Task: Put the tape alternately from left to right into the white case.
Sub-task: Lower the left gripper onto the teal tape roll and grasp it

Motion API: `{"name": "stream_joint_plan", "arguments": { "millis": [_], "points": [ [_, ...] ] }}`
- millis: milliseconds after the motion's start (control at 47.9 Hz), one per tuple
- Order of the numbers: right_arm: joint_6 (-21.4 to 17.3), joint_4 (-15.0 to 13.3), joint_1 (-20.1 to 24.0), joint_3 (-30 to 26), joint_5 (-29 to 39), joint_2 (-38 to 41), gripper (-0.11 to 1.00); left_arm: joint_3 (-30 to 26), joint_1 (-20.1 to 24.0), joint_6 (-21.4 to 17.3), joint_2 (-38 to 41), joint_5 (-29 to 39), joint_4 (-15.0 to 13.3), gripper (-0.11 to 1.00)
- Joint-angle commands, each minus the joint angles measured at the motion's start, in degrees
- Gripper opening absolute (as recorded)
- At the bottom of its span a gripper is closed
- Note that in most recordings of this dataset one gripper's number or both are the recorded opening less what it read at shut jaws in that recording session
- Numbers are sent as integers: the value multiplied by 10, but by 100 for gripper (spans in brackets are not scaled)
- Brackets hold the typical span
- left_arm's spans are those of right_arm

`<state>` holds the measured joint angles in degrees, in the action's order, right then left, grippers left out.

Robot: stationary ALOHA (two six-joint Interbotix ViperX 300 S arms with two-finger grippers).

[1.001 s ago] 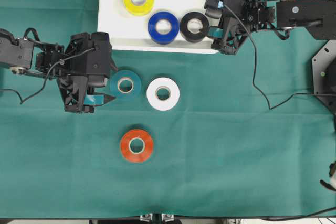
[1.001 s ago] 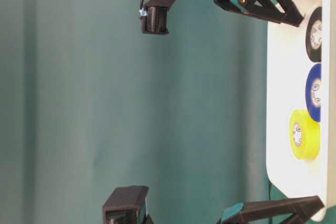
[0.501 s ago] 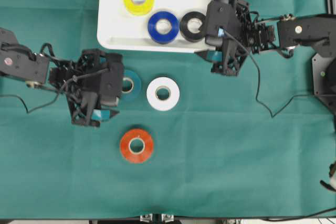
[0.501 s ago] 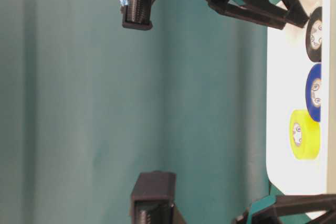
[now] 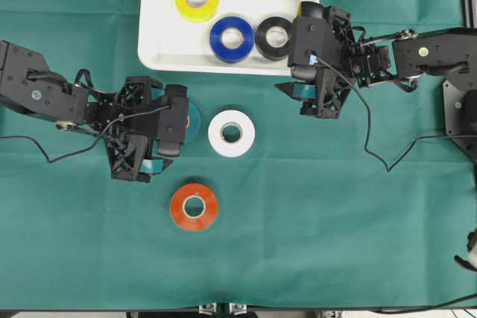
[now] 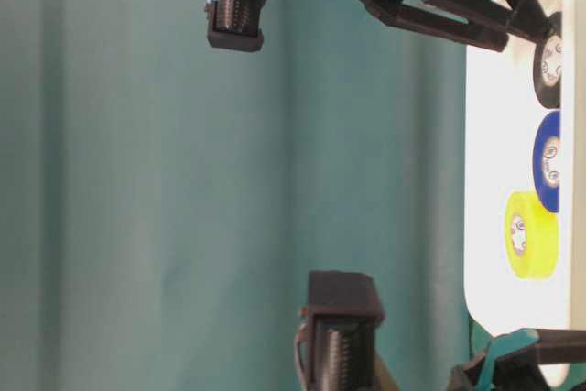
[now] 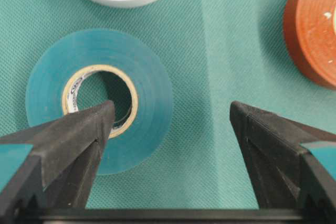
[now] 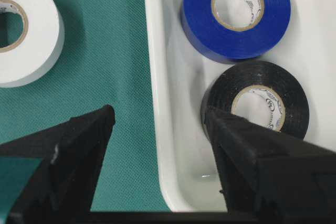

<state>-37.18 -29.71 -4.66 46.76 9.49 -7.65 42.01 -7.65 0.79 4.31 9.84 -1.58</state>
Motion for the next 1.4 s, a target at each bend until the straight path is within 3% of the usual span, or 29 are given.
{"name": "stream_joint_plan", "arguments": {
  "millis": [0,876,960,1085,1168,1231,1377],
  "points": [
    [0,2,3,-11,-4,-12,76,-11,6,0,1,-4,0,60],
    [-8,3,14,-4,-11,-11,76,-24,19,-9,26,-4,4,56],
    [-10,3,16,-3,-11,-11,76,-23,19,-18,26,-4,3,47],
    [-10,3,17,-3,-18,-12,76,-22,19,-24,25,-4,3,16],
    [-14,3,18,-2,-21,-11,76,-23,19,-25,25,-4,3,2],
    [-17,3,18,-1,-22,-11,76,-23,19,-25,25,-4,3,-3],
    [-20,3,18,1,-23,-11,76,-23,19,-25,25,-4,3,-3]
  ]
}}
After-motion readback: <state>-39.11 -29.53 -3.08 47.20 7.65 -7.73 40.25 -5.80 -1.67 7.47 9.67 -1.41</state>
